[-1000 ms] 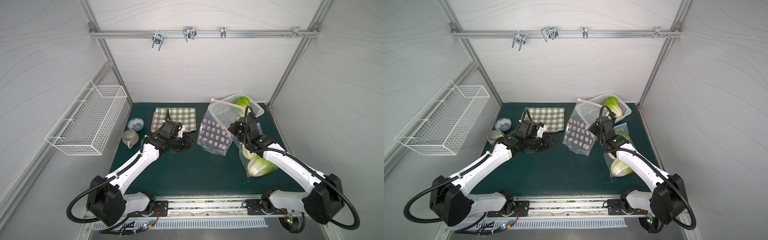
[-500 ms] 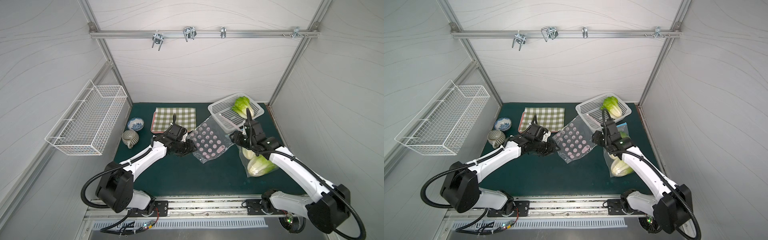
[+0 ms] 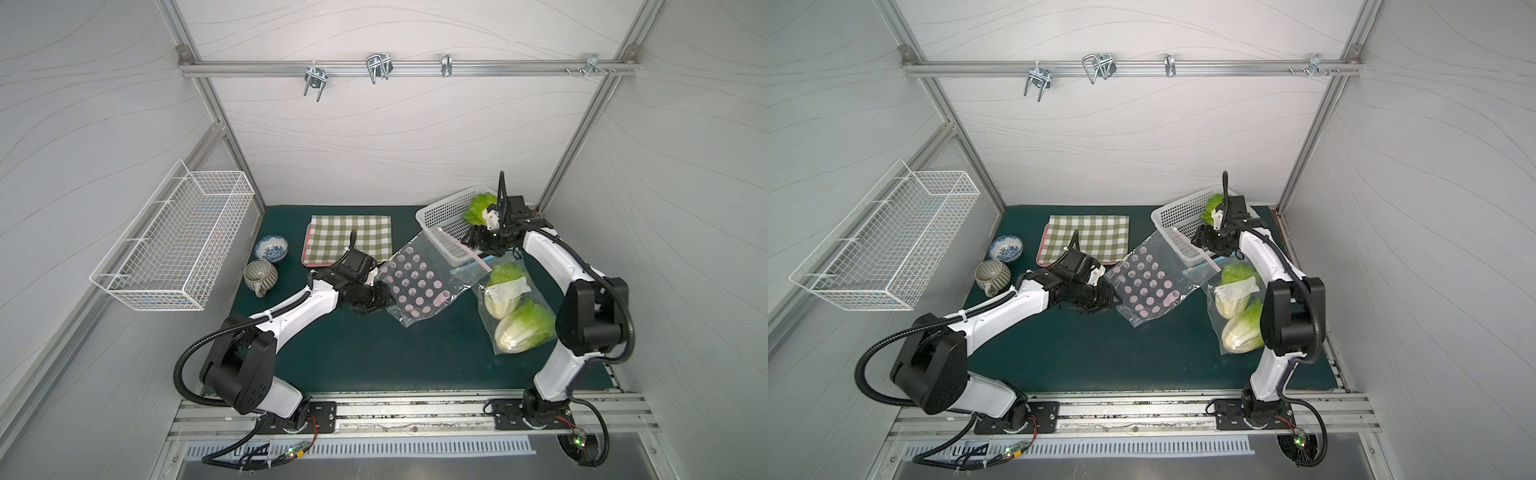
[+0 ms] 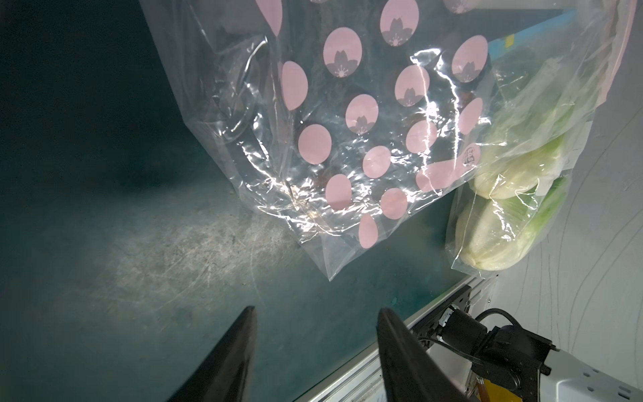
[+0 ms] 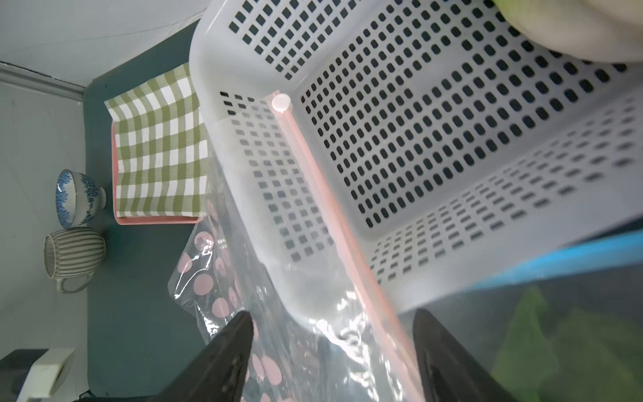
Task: Put the chinese cabbages into a zipper bag and zip it
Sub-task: Pick up the zipper food storage bag at the center of the board.
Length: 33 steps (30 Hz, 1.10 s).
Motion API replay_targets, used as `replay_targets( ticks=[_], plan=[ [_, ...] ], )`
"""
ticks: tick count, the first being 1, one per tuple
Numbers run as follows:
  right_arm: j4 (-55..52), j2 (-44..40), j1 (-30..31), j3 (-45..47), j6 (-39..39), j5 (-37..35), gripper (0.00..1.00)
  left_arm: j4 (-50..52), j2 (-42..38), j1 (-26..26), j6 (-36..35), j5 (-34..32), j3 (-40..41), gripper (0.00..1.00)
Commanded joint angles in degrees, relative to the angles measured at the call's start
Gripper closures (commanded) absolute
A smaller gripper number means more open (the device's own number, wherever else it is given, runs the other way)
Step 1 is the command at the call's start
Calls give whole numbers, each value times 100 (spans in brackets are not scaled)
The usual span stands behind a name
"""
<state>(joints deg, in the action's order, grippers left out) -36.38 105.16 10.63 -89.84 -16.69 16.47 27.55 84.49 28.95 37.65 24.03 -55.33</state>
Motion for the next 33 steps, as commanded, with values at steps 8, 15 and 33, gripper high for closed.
replay_targets(
  ticks=[8, 15, 33],
  plan=[
    [-958, 1176, 201, -1163, 793, 45, 34, -26, 1, 32, -56, -28, -162, 42],
    [-945, 1176, 240, -1155, 631, 381, 64, -38, 29, 29, -33, -17, -206, 42],
    [586, -1602, 1393, 574, -1796, 193, 100, 699, -709, 87, -424, -339, -1368, 39]
  ],
)
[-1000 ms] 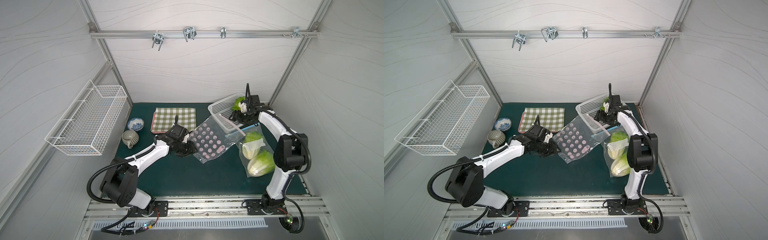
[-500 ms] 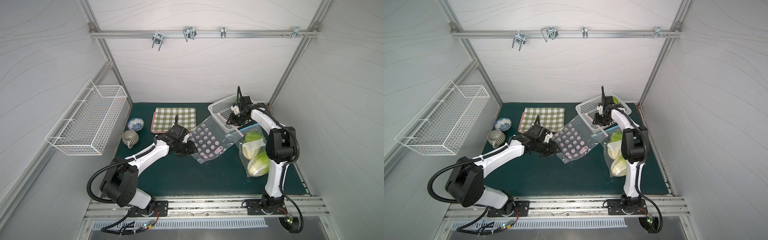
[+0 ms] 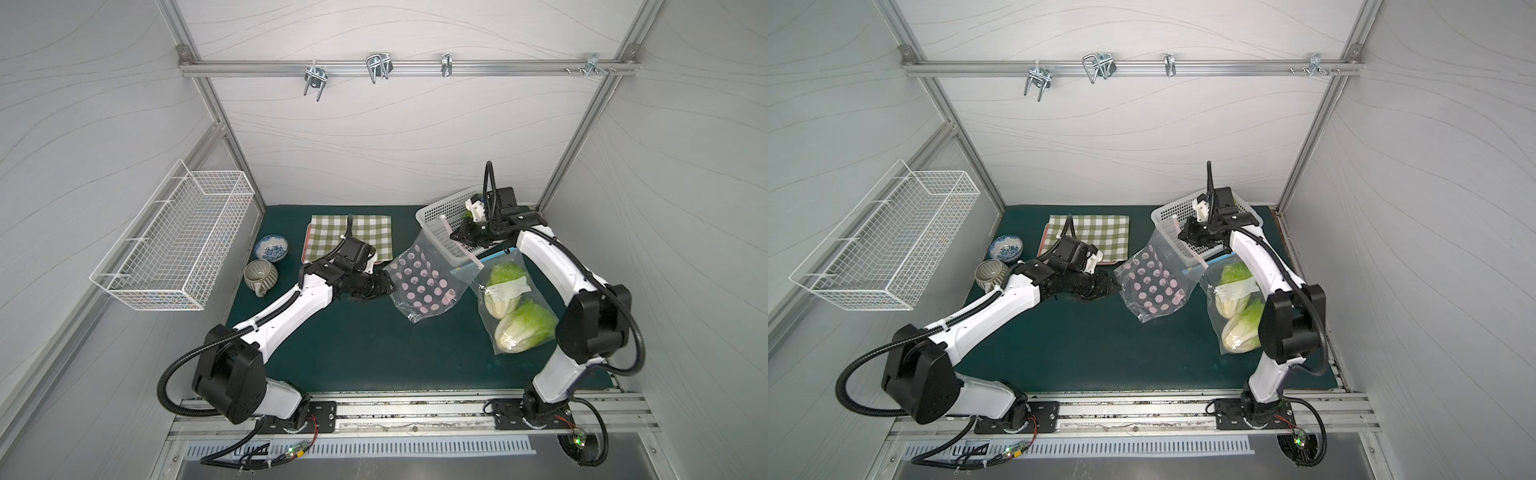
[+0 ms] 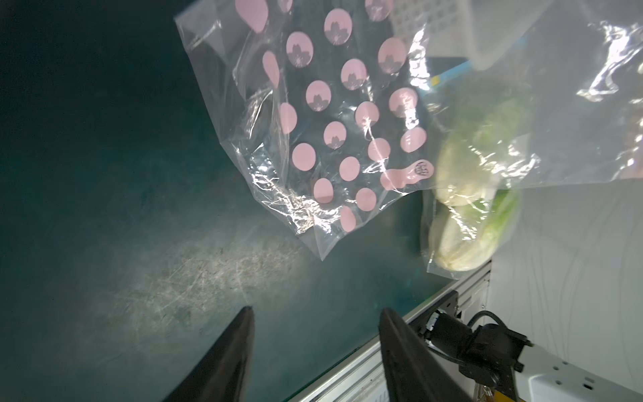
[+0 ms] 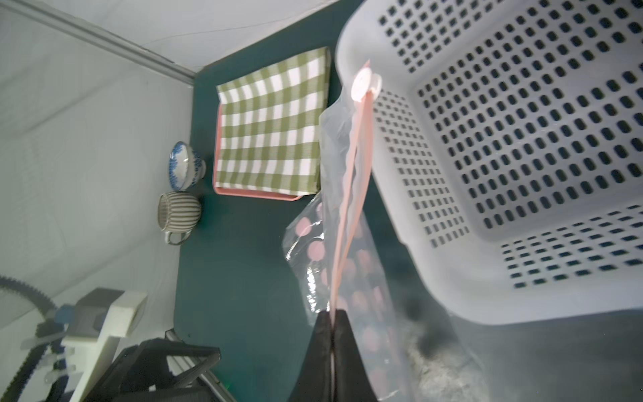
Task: Put the chinese cabbages into a zipper bag and zip it
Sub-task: Pick up the zipper food storage bag at the center of the board.
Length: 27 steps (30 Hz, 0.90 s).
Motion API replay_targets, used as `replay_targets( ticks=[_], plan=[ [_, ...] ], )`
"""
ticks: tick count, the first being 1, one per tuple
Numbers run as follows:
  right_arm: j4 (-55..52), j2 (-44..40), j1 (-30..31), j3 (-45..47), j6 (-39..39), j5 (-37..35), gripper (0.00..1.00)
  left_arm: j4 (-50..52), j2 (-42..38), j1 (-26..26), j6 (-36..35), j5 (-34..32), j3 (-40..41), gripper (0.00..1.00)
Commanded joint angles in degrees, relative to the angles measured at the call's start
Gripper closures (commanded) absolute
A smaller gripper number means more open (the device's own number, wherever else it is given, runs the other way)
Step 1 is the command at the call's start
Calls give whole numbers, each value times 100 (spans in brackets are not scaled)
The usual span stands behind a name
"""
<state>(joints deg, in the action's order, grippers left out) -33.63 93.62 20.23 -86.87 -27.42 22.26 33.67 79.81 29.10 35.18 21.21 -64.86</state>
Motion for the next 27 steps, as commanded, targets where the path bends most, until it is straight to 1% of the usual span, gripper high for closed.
replay_targets(
  ticks=[1, 2, 4, 6, 7, 10, 16, 21, 23, 25, 26, 27],
  plan=[
    [418, -649, 725, 492, -946, -746, 100, 81, -292, 118, -178, -37, -501, 39],
    [524, -814, 962, 673, -1188, -1023, 100, 87, -324, 187, -169, -2, -570, 38],
    [693, -1173, 1517, 1148, -1754, -1791, 100, -26, -386, 387, -115, 126, -603, 37],
    [851, -1443, 1936, 1529, -2229, -2316, 100, -189, -446, 628, -61, 217, -508, 35],
    [880, -1542, 2093, 1643, -2406, -2516, 100, -330, -478, 741, -2, 271, -394, 32],
    [818, -1643, 2436, 1743, -2634, -2883, 100, -776, -519, 982, 209, 314, -75, 29],
    [985, -1799, 2840, 2054, -3258, -3244, 98, -1438, -523, 1123, 532, 322, 330, 28],
    [1115, -1821, 2848, 2298, -3574, -3319, 97, -1654, -607, 1132, 422, 359, 554, 28],
    [1132, -1803, 2773, 2317, -3599, -3245, 96, -1466, -627, 1157, 113, 315, 606, 29],
    [1170, -1791, 2678, 2344, -3679, -3077, 96, -1121, -674, 1315, -482, 112, 573, 30],
    [1219, -1784, 2623, 2360, -3611, -2969, 96, -1013, -753, 1448, -840, -101, 576, 31],
    [1102, -1757, 2563, 2321, -3705, -2857, 96, -1021, -904, 1601, -1158, -454, 678, 31]
  ],
)
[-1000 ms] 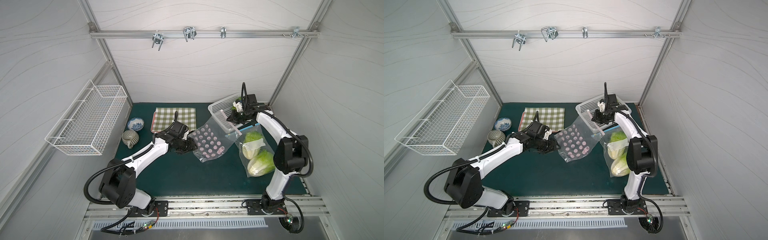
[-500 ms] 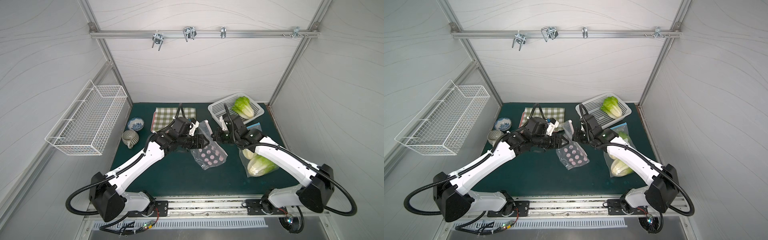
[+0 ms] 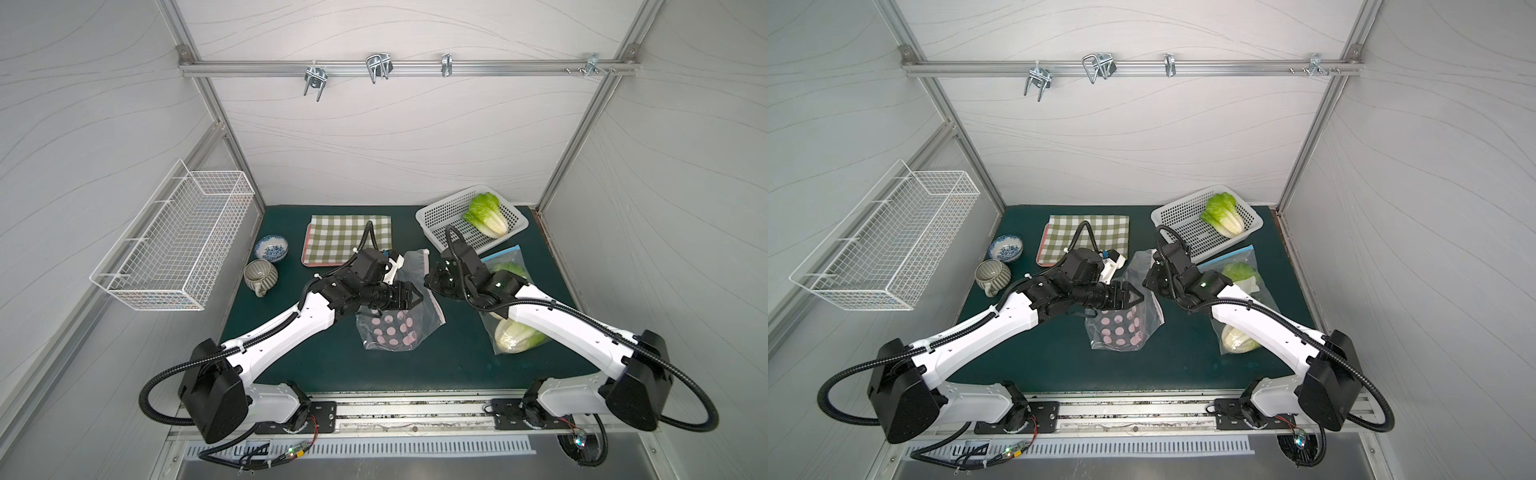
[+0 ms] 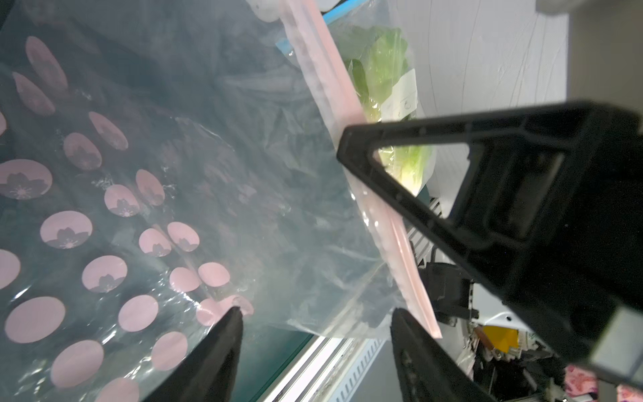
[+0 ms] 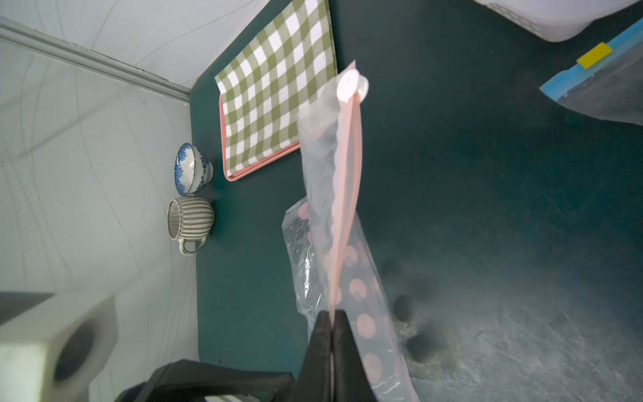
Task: Put the chinese cabbages into a zipper bag and zip it
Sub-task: Pick up the zipper food storage bag at the center of the board.
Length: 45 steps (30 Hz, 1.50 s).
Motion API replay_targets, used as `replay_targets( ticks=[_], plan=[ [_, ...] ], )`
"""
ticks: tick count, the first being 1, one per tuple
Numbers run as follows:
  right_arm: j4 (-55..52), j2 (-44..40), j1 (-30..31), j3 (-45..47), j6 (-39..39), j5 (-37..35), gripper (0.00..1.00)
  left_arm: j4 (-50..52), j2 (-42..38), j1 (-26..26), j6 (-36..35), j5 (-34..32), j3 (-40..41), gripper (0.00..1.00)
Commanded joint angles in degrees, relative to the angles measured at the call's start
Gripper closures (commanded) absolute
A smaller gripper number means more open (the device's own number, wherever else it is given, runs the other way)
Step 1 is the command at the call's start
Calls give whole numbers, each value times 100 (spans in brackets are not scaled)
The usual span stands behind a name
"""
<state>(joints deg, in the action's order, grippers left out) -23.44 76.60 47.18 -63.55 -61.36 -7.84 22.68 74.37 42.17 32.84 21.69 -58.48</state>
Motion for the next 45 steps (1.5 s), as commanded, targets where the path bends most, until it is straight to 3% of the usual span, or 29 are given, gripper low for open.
replay_targets(
  ticks=[1, 4, 10, 11, 12, 17, 22, 25, 27, 29, 35, 38, 39, 45],
  plan=[
    [114, -62, -228, 7, -395, 346, 96, 11, -509, 491, -1347, -876, 197, 30],
    [91, -82, -423, 15, -585, 741, 96, 65, -661, 953, -2444, -1856, 456, 29],
    [58, -108, -604, -194, -1113, 1254, 95, -665, -623, 1574, -3164, -2846, 779, 26],
    [63, -99, -637, -241, -1184, 1344, 95, -904, -666, 1718, -3305, -2915, 884, 4],
    [44, -84, -673, -303, -1278, 1409, 95, -1177, -686, 1903, -3428, -3060, 996, 0],
    [109, -120, -719, -351, -1810, 1615, 97, -1820, -418, 2349, -3624, -3708, 1097, 0],
    [262, -242, -644, -218, -2272, 1615, 98, -2841, 15, 2593, -3913, -5533, 1171, 0],
    [228, -286, -617, -236, -2282, 1580, 98, -3561, 191, 2613, -4200, -6118, 1219, 2],
    [145, -280, -622, -341, -2111, 1574, 96, -3705, 274, 2616, -4376, -6263, 1203, 8],
    [24, -276, -644, -410, -1859, 1560, 94, -3962, 270, 2612, -4540, -6299, 1293, 21],
    [131, -219, -917, -238, -1087, 1821, 86, -3502, 184, 2603, -4467, -5900, 1324, 67],
    [175, -198, -1120, -177, -672, 2145, 76, -3247, -13, 2603, -4149, -5783, 1504, 87],
    [167, -211, -1174, -175, -486, 2225, 70, -3161, -108, 2603, -4054, -5769, 1569, 99],
    [-374, -610, -1600, 49, 149, 2193, 52, -2966, -740, 2420, -3317, -5326, 2058, 100]
  ],
)
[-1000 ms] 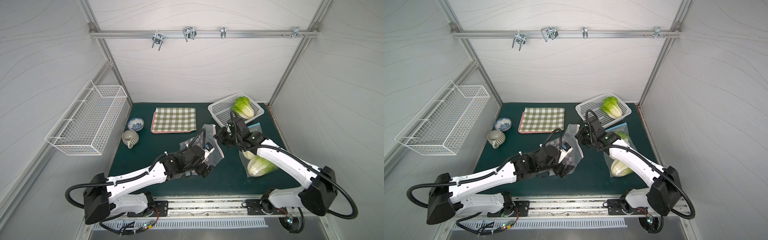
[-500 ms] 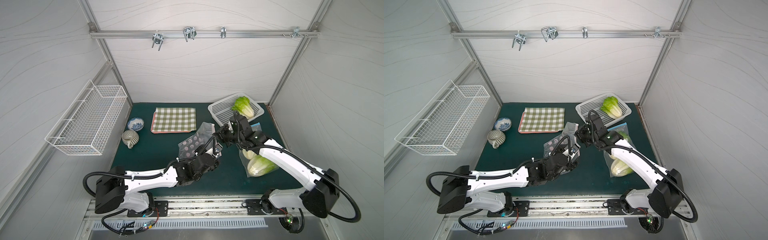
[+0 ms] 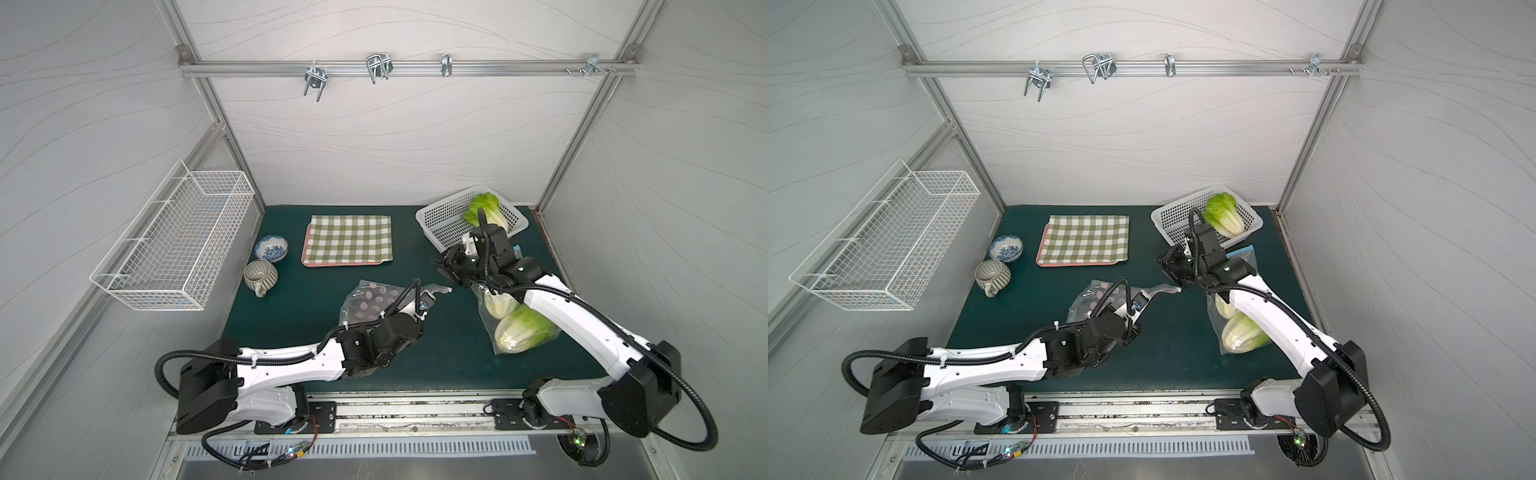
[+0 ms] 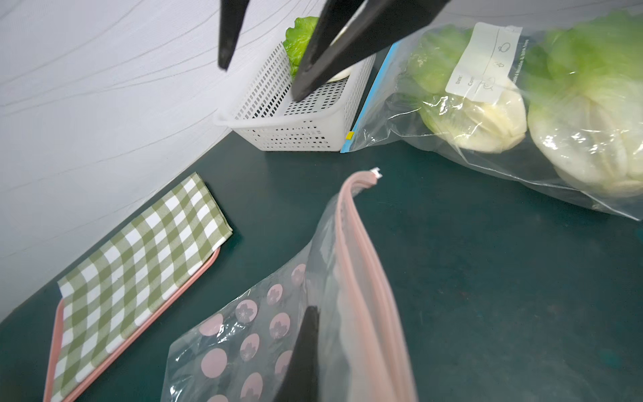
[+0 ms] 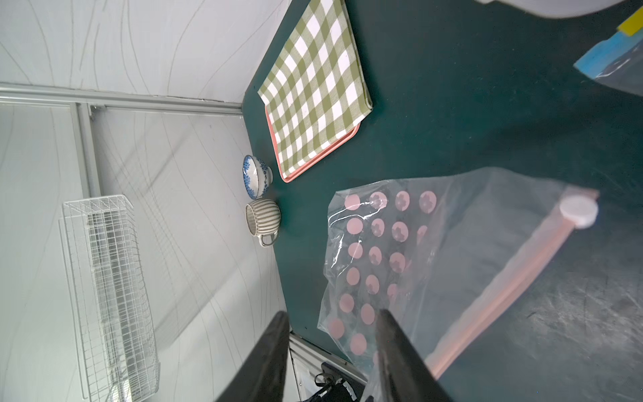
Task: Put the chinese cabbages into a zipper bag and zip it
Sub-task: Pick up the zipper food storage bag at the center of the board, then open the zipper of the food storage bag at the center of the board.
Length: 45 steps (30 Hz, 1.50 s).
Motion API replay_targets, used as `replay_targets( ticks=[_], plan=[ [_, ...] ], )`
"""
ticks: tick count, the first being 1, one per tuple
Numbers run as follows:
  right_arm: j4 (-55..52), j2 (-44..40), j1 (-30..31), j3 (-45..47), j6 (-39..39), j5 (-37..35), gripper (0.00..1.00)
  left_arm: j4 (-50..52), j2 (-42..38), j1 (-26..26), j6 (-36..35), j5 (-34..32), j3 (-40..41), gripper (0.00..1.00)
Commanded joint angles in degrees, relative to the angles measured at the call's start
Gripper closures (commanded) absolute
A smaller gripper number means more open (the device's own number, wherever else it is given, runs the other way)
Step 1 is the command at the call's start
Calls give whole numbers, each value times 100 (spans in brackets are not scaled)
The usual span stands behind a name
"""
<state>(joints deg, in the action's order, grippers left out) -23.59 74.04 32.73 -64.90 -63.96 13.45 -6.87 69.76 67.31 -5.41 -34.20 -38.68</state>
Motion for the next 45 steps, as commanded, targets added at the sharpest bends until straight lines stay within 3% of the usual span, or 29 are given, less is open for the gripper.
replay_targets(
  ticks=[1, 5, 13, 17, 23, 35, 45],
  plan=[
    [-360, -438, -228, 310, 392, 63, 51, 9, -376, -157, 689, 343, 166, 100],
    [-468, -572, -269, 642, 51, 339, 53, 80, -579, -256, 1013, 562, 343, 100],
    [156, -722, 213, 1447, -1103, 732, 53, 288, -636, -252, 1156, 705, 396, 100],
    [387, -406, 495, 1261, -1156, 888, 54, 286, -556, -253, 1179, 771, 362, 100],
    [469, -132, 834, 1050, -1116, 1042, 64, 222, -487, -283, 1130, 667, 297, 100],
    [292, -339, 964, 1031, -1128, 1081, 73, 160, -238, -494, 1140, 809, 75, 100],
    [666, -1, 1168, 980, -1236, 1261, 72, 160, -189, -552, 1171, 921, -7, 100]
  ],
)
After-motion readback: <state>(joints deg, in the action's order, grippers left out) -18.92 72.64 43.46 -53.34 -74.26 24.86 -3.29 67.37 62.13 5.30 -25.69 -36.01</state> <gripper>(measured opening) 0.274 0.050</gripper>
